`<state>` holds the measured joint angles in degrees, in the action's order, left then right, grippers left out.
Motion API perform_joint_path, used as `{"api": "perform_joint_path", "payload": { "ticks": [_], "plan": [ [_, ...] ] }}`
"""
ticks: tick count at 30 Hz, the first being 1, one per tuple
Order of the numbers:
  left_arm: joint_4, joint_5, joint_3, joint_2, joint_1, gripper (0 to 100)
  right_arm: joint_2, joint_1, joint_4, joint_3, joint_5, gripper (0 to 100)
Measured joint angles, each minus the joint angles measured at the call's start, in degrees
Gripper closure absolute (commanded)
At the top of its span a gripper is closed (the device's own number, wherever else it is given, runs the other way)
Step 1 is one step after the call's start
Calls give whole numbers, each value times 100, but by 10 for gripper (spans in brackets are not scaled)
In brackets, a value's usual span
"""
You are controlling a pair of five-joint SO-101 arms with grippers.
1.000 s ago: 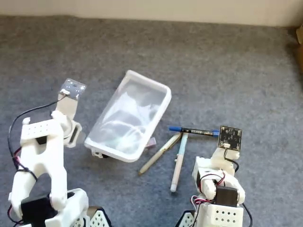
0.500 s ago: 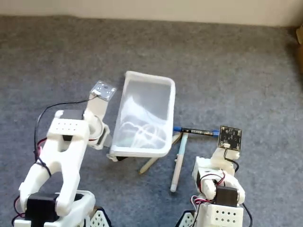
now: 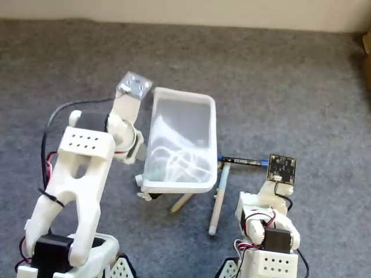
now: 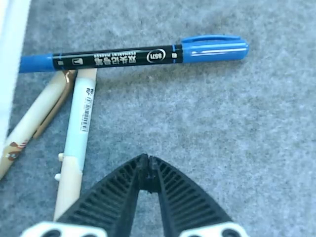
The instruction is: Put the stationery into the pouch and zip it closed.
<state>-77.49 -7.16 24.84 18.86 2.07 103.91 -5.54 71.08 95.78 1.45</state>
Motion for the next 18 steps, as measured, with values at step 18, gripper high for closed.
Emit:
{"api": "perform_joint_path", "payload": {
  "ticks": [18],
  "plan": [
    [114,800,-993,-360,1600,699,0,0,0,0,0,993]
  ]
}}
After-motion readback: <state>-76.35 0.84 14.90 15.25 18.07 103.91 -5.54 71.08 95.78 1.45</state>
